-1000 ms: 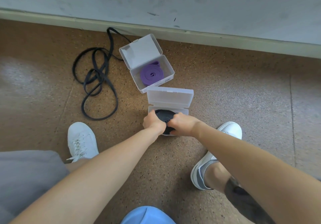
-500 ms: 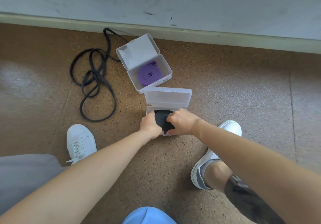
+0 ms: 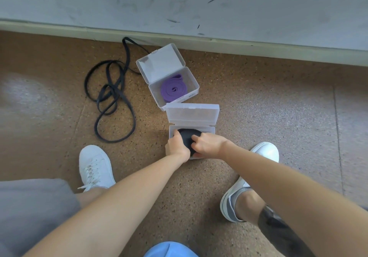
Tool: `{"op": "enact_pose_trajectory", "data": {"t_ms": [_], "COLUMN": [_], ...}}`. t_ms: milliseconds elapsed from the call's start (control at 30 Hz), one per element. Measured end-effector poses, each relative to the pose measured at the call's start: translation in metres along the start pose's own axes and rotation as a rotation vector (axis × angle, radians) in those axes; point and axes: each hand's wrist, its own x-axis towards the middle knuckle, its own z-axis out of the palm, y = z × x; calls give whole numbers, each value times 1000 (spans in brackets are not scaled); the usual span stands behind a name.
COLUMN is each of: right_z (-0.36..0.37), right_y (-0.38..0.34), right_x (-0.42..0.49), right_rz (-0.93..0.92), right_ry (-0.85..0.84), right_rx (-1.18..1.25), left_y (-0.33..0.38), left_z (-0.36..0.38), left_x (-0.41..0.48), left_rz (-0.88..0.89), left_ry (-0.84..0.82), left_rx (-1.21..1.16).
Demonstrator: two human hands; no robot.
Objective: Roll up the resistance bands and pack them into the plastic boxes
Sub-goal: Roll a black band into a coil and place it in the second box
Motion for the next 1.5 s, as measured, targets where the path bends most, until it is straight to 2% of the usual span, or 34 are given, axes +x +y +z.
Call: {"op": "enact_pose_trajectory", "data": {"t_ms": [200,400,533,667,833,900,967,1033,1100,1167,1200,1333,1433,1500], "right_z": [3,7,0,-11,-29,-34,-33,-30,-28,-30,-30,-34,-39,-43], "right_y": [0,-1,-2,-3,9,12,13,12,8,5,3,3,3,1], "right_x": [5,10,7,3,8,4,-5,-17,-29,-39,-43,-52,-53,-52], "right_rz": [-25,-15,5,94,149,122,134,209,329,507,631,1114,1200,1182], "right_ry": [63,106,-15,-148,-344,-360,-303,-162,63,285,329,284,147,60], "right_rx": [9,8,26,112,203,182,171,182,243,326,387,792,1238,1401], "left_y": [6,12,20,29,20,19,20,21,17,8,3,-25,-47,-56], "left_z": [1,-15,-24,-35,-31,-32,-35,-40,-47,-56,-60,-75,-76,-69], "left_x": [9,17,18,21,21,19,16,14,11,12,13,17,19,21], "left_rz": [1,106,136,100,93,112,147,197,234,248,255,289,170,75], "left_ry": [17,-126,-175,-287,-222,-216,-210,-183,-160,-152,-153,-2,108,81], "left_rx": [107,373,452,404,378,407,449,496,506,470,427,197,79,-32]}}
